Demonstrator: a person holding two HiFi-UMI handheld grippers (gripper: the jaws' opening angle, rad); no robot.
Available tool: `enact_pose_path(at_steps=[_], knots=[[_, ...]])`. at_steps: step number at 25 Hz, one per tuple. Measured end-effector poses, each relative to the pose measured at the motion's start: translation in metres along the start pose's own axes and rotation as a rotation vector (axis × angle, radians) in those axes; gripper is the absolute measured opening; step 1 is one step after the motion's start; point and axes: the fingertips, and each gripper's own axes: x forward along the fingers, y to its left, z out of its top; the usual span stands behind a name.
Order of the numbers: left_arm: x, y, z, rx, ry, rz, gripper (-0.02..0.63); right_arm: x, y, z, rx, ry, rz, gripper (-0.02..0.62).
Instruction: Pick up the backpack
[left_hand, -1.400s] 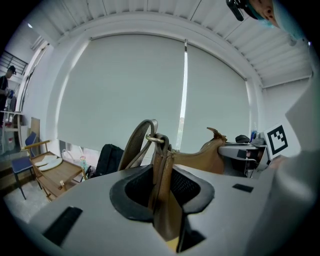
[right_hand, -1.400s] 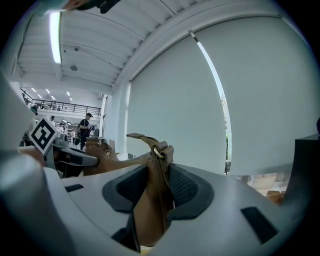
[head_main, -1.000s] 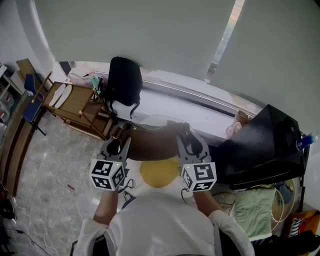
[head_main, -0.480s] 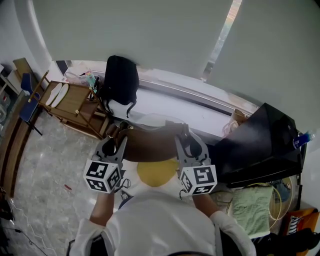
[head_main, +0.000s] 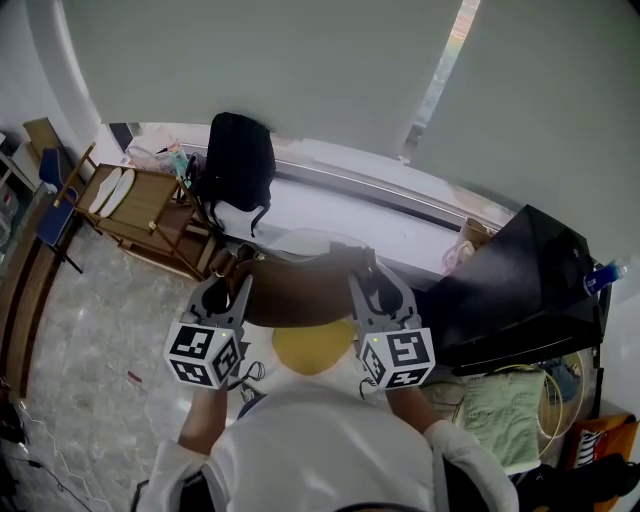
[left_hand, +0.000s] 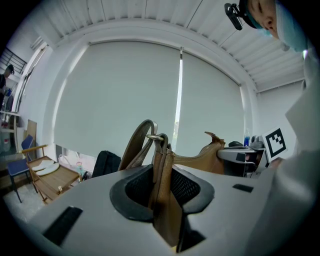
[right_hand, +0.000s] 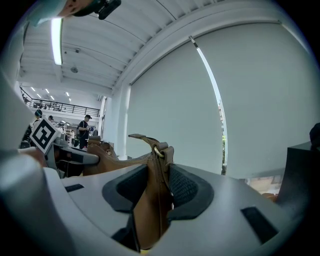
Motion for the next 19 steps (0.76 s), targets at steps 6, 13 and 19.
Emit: enact_pose_path(at_steps=[6,13,19], knots=[[-0.0002,0.0008,0.0015,0.003,0.004,0.001,0.112,0.0009,0.0007,0.0005,0.004,0.006,0.005,0.156],[-0.0034,0.0016,0.003,0.003,0.0,0.005,0.112,-0.0006,0.0032,0.0009,0.009,0.001,-0.001,0.156],[0.0017,0.0002,-0.0018,-0.009,-0.004,0.002,0.112,0.0001,-0.0012,-0.0039,0.01,0.0,-0.01,0.156]])
